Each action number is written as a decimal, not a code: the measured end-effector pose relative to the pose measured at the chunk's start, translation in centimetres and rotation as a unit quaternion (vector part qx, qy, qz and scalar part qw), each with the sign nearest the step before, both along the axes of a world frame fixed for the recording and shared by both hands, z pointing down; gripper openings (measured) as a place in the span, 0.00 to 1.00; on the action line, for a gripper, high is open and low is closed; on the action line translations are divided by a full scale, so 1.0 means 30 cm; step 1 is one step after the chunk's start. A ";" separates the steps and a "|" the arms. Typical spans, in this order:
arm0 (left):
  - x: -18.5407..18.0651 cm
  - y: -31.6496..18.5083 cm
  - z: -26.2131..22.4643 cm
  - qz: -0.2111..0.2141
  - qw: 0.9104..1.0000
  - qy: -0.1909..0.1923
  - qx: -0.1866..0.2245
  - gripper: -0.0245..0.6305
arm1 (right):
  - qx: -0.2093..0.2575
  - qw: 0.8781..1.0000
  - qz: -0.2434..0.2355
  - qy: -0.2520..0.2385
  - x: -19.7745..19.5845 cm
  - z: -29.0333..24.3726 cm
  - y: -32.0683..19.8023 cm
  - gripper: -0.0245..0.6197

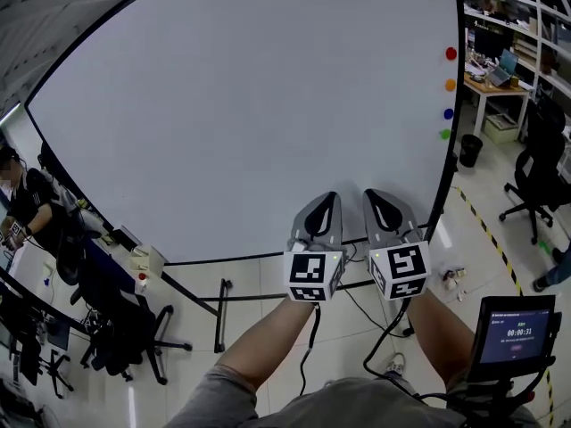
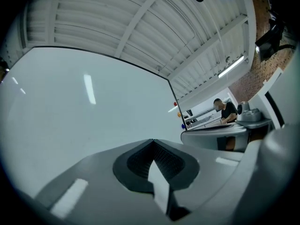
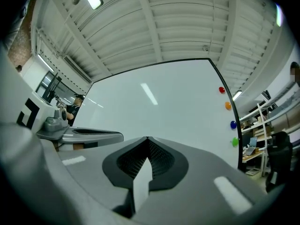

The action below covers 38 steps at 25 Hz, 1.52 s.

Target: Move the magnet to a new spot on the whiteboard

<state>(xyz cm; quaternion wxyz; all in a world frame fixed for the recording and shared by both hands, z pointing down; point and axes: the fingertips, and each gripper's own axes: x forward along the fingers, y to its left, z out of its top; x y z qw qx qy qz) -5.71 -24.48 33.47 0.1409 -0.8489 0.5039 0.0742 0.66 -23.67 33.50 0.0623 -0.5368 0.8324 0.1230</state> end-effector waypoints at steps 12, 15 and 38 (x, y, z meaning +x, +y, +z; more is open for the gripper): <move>-0.150 0.148 0.150 -0.007 0.999 0.004 -0.043 0.04 | -0.046 0.998 -0.025 0.019 -0.154 0.145 0.151 0.05; -0.159 0.183 0.265 -0.013 0.997 -0.001 -0.074 0.04 | -0.081 0.996 -0.039 0.021 -0.156 0.257 0.186 0.05; -0.103 0.257 0.504 -0.032 0.987 0.015 -0.154 0.04 | -0.155 0.985 -0.070 0.016 -0.094 0.483 0.235 0.05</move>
